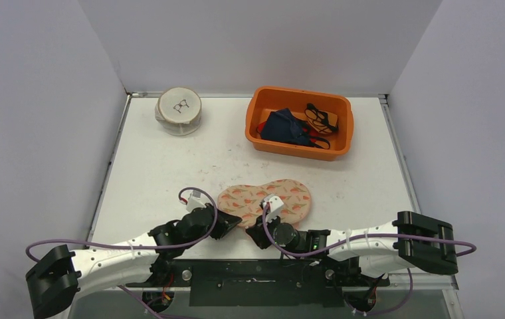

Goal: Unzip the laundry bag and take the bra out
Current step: Unzip the laundry bag at the center of the board.

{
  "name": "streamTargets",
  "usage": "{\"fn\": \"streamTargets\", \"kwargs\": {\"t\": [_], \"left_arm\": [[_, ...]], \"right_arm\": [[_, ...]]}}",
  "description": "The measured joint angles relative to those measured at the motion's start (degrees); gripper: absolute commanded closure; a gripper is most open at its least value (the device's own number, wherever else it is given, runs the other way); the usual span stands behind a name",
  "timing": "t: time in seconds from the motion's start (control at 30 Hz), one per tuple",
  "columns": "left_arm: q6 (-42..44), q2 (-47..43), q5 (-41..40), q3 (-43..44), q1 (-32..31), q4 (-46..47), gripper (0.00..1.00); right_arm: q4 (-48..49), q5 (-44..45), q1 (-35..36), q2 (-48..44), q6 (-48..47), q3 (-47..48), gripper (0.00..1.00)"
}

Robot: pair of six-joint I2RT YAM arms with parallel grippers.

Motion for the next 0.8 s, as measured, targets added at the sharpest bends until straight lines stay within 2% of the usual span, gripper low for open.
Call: {"fn": "streamTargets", "kwargs": {"t": [0.57, 0.8], "left_arm": [[0.37, -2.32, -0.11, -1.42, 0.00, 0.17, 1.00], [4.55, -0.02, 5.66, -1.42, 3.74, 1.75, 1.00]], "right_arm": [[-8.44, 9.18, 0.63, -7.65, 7.65, -3.96, 0.95], [-11.45, 9.92, 0.72, -12.61, 9.20, -6.45, 0.95]]}}
